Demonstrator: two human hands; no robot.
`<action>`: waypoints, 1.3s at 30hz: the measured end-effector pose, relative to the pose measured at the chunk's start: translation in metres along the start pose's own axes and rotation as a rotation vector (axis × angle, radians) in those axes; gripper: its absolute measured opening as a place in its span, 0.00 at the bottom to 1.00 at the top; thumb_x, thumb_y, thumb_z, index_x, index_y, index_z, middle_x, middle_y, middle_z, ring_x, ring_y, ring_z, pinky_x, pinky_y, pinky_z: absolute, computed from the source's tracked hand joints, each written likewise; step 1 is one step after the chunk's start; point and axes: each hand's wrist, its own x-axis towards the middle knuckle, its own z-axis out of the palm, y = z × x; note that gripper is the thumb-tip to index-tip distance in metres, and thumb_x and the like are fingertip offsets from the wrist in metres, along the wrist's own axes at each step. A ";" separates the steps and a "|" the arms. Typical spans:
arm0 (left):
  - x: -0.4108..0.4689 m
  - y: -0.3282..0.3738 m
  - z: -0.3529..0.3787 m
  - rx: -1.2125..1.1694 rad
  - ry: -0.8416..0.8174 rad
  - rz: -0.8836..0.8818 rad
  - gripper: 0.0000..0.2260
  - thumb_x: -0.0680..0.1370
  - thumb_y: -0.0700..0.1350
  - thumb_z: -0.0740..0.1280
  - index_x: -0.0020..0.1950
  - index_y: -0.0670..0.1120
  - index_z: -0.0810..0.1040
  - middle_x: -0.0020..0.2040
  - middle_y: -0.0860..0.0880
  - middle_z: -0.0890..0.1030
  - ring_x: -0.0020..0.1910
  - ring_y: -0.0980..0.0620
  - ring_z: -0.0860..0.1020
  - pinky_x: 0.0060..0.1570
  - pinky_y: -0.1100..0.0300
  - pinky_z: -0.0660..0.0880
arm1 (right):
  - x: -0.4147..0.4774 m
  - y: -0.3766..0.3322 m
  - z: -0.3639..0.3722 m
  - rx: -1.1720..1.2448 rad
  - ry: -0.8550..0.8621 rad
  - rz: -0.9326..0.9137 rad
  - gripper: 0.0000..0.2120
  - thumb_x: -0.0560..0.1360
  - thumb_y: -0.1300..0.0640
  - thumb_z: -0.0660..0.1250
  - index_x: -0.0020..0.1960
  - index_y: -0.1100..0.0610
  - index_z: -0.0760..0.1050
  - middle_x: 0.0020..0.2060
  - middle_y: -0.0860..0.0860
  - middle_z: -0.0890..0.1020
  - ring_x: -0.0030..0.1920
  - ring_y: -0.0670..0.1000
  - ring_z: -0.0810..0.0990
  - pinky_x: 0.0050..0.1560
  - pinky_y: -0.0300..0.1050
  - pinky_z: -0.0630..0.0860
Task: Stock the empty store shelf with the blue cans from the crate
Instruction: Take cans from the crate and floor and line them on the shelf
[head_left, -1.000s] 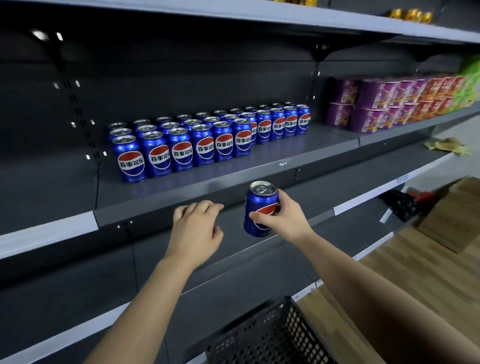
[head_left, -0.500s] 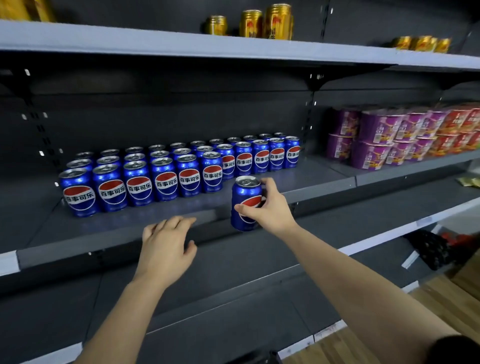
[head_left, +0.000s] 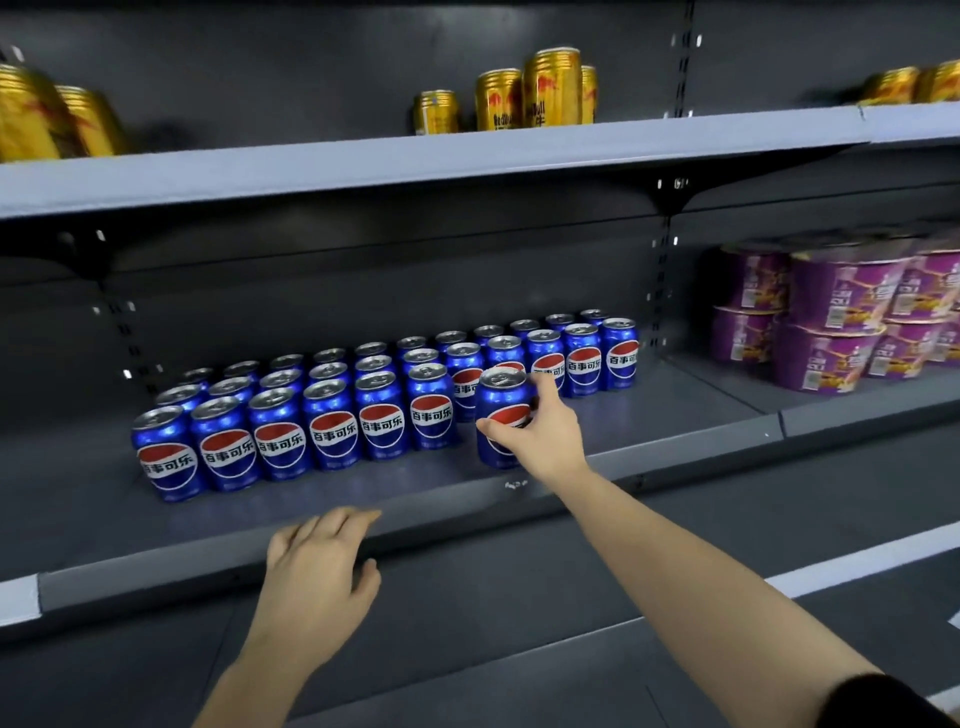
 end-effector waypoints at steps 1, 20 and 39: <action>0.001 -0.002 0.001 0.014 0.000 -0.016 0.21 0.72 0.46 0.70 0.65 0.53 0.74 0.59 0.56 0.77 0.59 0.52 0.76 0.61 0.53 0.63 | 0.005 0.002 0.002 -0.013 -0.007 -0.006 0.41 0.62 0.43 0.78 0.69 0.48 0.63 0.57 0.48 0.81 0.56 0.50 0.80 0.58 0.51 0.78; 0.021 0.011 0.014 0.062 0.051 -0.075 0.21 0.71 0.44 0.71 0.63 0.50 0.76 0.58 0.53 0.79 0.57 0.51 0.77 0.61 0.51 0.64 | 0.028 0.029 0.024 -0.058 -0.123 0.003 0.42 0.65 0.52 0.76 0.73 0.51 0.59 0.62 0.47 0.77 0.59 0.50 0.77 0.58 0.48 0.75; 0.025 0.017 0.032 0.073 0.064 -0.102 0.19 0.70 0.45 0.72 0.61 0.51 0.78 0.55 0.54 0.79 0.55 0.51 0.78 0.59 0.51 0.66 | 0.058 0.035 0.044 -0.080 -0.192 -0.010 0.33 0.71 0.59 0.73 0.70 0.57 0.59 0.60 0.52 0.79 0.60 0.54 0.78 0.59 0.49 0.76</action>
